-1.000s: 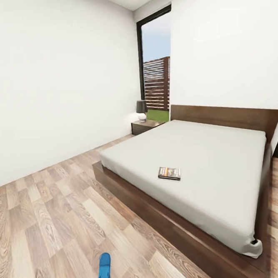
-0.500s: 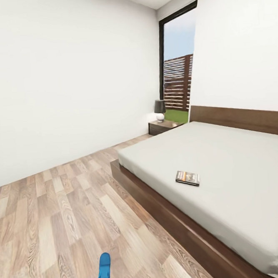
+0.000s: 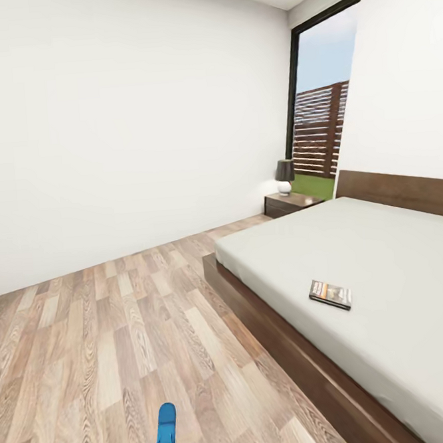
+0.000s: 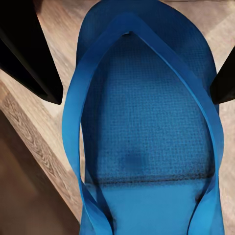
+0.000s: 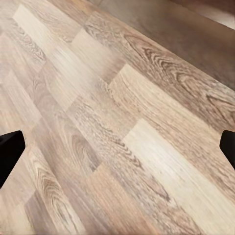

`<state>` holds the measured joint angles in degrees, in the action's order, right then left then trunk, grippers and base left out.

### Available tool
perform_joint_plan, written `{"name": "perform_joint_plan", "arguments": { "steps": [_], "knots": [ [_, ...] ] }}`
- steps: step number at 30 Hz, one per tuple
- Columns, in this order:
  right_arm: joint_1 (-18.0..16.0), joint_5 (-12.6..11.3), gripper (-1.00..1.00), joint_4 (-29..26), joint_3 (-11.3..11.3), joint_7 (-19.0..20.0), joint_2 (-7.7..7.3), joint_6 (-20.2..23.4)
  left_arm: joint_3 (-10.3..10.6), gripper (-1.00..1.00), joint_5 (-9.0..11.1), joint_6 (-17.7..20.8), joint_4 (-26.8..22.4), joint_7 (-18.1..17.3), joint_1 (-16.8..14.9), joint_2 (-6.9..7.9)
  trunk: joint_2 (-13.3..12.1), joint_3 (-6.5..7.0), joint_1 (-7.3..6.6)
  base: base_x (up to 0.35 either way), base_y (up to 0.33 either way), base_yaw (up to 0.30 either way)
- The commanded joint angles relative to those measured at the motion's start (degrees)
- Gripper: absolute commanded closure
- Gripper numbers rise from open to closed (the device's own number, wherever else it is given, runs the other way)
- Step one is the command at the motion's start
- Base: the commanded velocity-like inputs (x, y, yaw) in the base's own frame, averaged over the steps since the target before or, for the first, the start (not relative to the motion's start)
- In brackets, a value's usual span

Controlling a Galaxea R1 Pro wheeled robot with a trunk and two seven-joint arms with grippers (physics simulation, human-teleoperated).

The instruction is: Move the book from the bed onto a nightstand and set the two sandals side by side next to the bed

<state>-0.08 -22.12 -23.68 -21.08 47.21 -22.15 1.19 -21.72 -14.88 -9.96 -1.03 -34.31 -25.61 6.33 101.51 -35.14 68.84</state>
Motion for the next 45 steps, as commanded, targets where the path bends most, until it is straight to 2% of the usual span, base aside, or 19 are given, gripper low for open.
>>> {"name": "perform_joint_plan", "arguments": {
  "steps": [1, 24, 38, 45],
  "knots": [
    [-0.01, -0.29, -1.00, 0.03, -0.09, 0.25, 0.00, 0.13, -0.43, 1.00, -0.59, -0.33, 0.06, -0.05, -0.05, 0.00, -0.39, 0.13, -0.23, 0.000, 0.000, 0.288],
    [-0.01, -0.29, -1.00, 0.03, -0.10, 0.25, 0.00, 0.13, -0.37, 1.00, -0.59, -0.32, 0.06, -0.05, -0.05, 0.00, -9.61, 4.26, -5.28, 0.000, 0.000, 0.288],
    [-0.01, -0.29, -1.00, 0.03, -0.10, 0.25, 0.00, 0.13, -0.43, 1.00, -0.59, -0.33, 0.06, -0.05, -0.05, 0.00, -9.61, 4.26, -5.28, 0.000, 0.000, 0.288],
    [-0.01, -0.29, -1.00, 0.03, -0.10, 0.26, 0.00, 0.13, -0.42, 1.00, -0.59, -0.32, 0.06, -0.05, -0.05, 0.00, -12.42, 5.51, -6.82, 0.000, 0.000, 0.288]
  ]
}}
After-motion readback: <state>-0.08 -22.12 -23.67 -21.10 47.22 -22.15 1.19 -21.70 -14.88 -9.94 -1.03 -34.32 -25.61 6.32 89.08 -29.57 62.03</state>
